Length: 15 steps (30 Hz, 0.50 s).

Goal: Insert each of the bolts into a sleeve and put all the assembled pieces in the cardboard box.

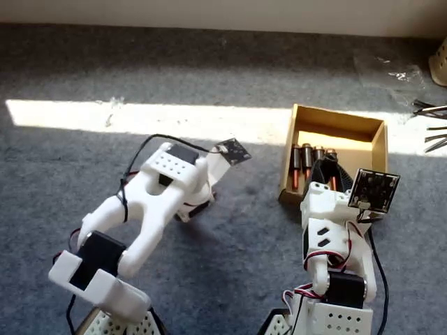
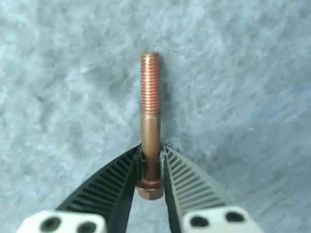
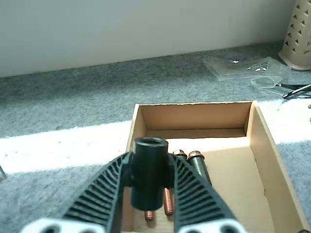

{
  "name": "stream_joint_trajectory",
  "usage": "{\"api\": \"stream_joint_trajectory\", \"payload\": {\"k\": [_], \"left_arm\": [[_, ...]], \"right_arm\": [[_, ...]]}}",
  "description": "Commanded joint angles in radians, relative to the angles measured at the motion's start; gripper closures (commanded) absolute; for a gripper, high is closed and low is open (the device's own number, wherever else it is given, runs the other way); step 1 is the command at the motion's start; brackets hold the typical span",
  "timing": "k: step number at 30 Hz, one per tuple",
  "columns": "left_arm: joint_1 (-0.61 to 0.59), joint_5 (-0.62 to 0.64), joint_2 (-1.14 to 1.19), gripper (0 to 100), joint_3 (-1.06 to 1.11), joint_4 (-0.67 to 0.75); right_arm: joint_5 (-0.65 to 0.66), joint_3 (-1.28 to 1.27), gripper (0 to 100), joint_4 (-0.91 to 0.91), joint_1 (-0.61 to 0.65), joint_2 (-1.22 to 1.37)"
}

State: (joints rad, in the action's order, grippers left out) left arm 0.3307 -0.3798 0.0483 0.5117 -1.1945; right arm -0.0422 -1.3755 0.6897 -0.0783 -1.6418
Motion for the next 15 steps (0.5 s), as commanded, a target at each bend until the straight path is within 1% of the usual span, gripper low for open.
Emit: {"api": "stream_joint_trajectory", "payload": {"k": [1,6,8,10,13,15], "left_arm": [[-0.082,-0.222,-0.101,95,-0.045,-0.025],[-0.180,-0.595,-0.117,95,-0.044,-0.017],[-0.232,-0.724,-0.119,96,-0.045,-0.017],[-0.280,-0.802,-0.120,98,-0.056,-0.008],[-0.334,-0.852,-0.117,99,-0.099,0.020],[-0.348,-0.890,-0.119,99,-0.122,0.040]], "right_arm": [[-0.008,0.007,99.5,-0.028,-0.007,-0.013],[-0.008,0.007,99.5,-0.028,-0.005,-0.013],[-0.008,0.007,99.5,-0.028,-0.005,-0.013],[-0.008,0.005,99.5,-0.028,-0.005,-0.013],[-0.008,0.005,99.5,-0.028,-0.005,-0.013],[-0.008,0.005,99.5,-0.028,-0.005,-0.013]]}}
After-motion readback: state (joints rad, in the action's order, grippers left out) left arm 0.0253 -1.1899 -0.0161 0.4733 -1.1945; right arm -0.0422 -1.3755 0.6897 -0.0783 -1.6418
